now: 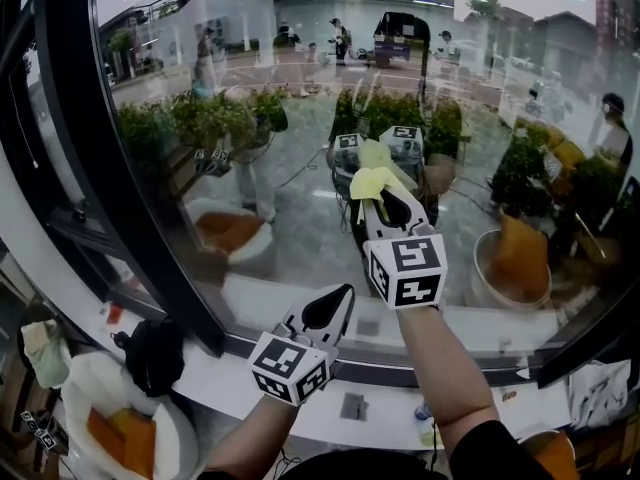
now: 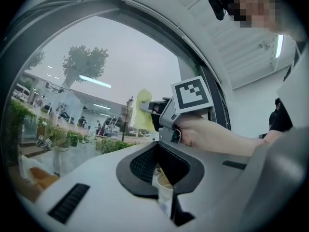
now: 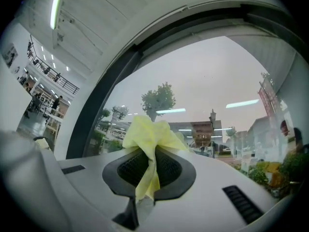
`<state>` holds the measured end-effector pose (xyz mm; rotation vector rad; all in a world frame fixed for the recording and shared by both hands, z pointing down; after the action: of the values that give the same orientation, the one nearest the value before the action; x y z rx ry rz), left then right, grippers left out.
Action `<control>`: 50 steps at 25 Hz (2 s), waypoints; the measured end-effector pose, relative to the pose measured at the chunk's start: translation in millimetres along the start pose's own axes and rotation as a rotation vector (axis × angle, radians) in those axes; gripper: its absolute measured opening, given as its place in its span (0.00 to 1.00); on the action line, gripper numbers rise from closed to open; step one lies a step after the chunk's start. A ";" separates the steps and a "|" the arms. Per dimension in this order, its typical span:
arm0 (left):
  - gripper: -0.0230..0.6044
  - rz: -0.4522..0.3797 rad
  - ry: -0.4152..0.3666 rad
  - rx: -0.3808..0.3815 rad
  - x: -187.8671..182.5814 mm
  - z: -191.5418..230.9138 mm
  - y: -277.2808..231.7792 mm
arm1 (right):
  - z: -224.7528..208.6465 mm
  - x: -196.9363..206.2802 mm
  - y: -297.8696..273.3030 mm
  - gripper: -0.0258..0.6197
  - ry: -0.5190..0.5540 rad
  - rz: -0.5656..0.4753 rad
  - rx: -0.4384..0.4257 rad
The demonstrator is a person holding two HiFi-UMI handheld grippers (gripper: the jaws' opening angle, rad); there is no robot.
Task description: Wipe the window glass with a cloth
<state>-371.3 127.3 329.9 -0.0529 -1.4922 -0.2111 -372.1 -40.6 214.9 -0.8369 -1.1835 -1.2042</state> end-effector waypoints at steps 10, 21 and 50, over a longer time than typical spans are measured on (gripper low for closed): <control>0.05 0.036 0.021 0.009 9.2 2.6 -10.4 | -0.3 -2.1 -0.2 0.12 0.023 -0.015 -0.013; 0.05 0.048 0.037 0.091 26.8 -51.7 -57.8 | -66.1 14.1 50.7 0.12 0.026 0.008 0.040; 0.05 0.084 0.025 0.291 29.0 -188.7 -148.0 | -226.4 30.5 176.0 0.12 0.013 0.073 0.244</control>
<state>-209.4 -52.0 329.3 0.1202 -1.4789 0.0743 -151.2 -226.0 211.3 -0.6813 -1.2495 -0.9811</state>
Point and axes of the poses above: the fingertips, and each gripper's own axes: y backward along the fingers, z to its left, x out of its underside, the point moved 9 cm from there along y, backward along the fingers, and after that the axes turned 4 degrees about z, right-handed, at the moved point
